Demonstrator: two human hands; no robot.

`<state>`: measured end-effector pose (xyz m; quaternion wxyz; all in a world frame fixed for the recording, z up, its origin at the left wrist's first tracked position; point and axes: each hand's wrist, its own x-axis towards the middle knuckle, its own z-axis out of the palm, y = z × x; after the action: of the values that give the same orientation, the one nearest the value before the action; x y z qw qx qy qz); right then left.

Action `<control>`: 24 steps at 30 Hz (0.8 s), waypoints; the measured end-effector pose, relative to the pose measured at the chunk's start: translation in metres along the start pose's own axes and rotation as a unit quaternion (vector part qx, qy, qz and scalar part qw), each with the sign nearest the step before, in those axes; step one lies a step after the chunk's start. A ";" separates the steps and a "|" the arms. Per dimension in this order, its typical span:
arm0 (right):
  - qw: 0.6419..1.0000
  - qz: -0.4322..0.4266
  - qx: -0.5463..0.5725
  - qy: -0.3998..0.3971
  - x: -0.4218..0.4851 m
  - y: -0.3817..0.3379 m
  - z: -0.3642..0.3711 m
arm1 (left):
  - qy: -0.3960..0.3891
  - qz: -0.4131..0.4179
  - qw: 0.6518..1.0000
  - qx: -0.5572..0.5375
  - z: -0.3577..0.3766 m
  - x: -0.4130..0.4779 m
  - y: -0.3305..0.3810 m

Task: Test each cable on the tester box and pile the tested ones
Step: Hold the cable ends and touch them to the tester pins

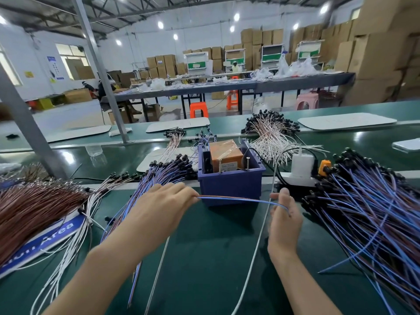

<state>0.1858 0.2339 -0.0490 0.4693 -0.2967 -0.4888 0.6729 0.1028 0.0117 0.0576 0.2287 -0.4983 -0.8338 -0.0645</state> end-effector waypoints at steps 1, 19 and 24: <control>0.999 0.021 0.027 -0.025 -0.001 -0.002 0.001 | 0.040 0.006 0.999 0.022 0.003 0.001 -0.001; 0.952 0.084 0.007 -0.293 -0.013 0.000 0.008 | 0.252 -0.009 0.961 -0.117 0.105 0.019 0.072; 0.947 -0.084 -0.070 -0.303 -0.009 0.019 0.005 | 0.245 0.016 0.960 -0.135 0.111 0.016 0.072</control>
<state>0.1788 0.2222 -0.0653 0.3321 -0.0684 -0.6772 0.6530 0.1229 0.0972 -0.0424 0.3571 -0.5066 -0.7280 -0.2929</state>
